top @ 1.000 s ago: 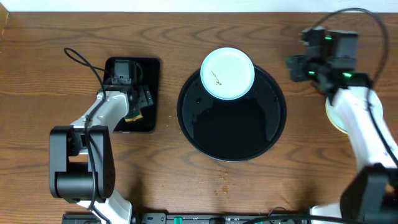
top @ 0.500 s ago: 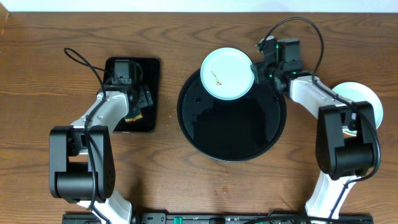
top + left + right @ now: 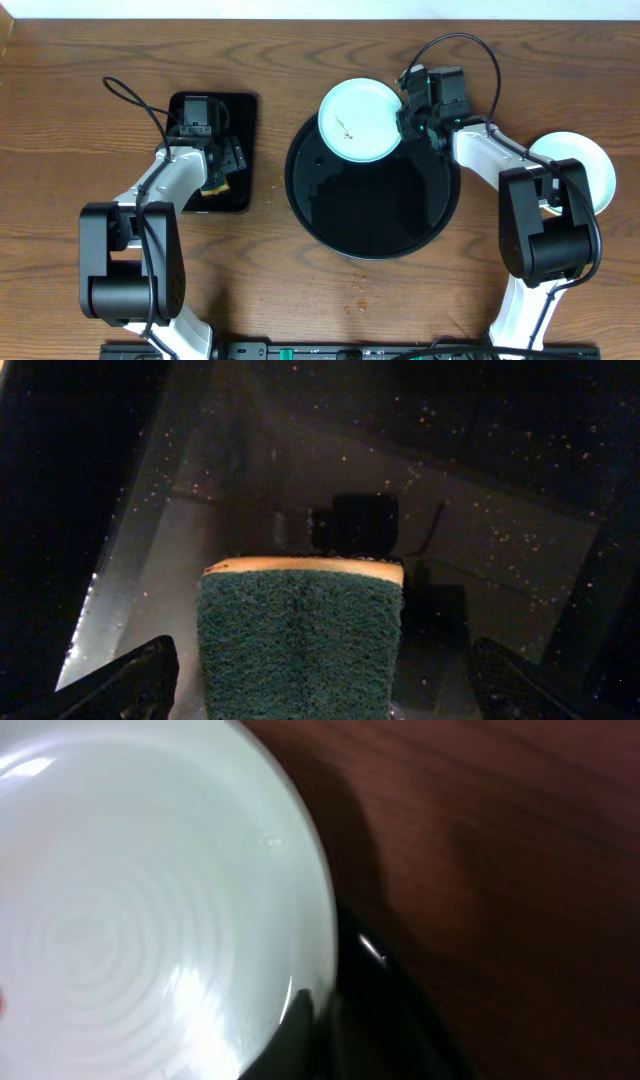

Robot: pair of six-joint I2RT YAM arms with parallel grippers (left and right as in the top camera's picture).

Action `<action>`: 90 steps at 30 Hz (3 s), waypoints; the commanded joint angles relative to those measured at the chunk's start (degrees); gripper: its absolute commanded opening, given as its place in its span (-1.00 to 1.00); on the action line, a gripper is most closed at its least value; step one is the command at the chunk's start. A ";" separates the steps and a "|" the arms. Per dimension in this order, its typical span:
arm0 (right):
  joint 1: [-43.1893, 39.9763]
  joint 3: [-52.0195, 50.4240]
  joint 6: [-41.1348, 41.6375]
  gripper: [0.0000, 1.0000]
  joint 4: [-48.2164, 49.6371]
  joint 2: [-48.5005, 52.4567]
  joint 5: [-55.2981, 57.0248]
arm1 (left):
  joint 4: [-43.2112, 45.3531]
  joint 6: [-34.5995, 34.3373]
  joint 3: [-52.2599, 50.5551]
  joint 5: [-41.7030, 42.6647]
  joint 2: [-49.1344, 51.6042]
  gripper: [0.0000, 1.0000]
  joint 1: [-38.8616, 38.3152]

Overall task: Clean dirty plates on tray and stack at the side
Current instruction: 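Move right gripper to the remaining pale green plate's rim, then grip and hold the last pale green plate's rim with the right gripper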

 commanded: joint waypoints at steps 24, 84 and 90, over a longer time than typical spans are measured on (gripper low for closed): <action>0.66 -4.09 31.91 -0.51 -38.66 -17.14 10.25 | 0.07 0.13 -0.26 -0.70 -0.09 0.85 -0.02; -0.83 -4.79 8.17 -0.67 -29.68 -8.66 9.90 | -0.57 -2.80 -0.28 8.63 -0.07 0.61 -0.66; -0.83 -4.79 8.17 -0.65 -29.70 -8.66 9.90 | -0.44 2.82 -0.28 13.62 -0.07 0.61 -1.88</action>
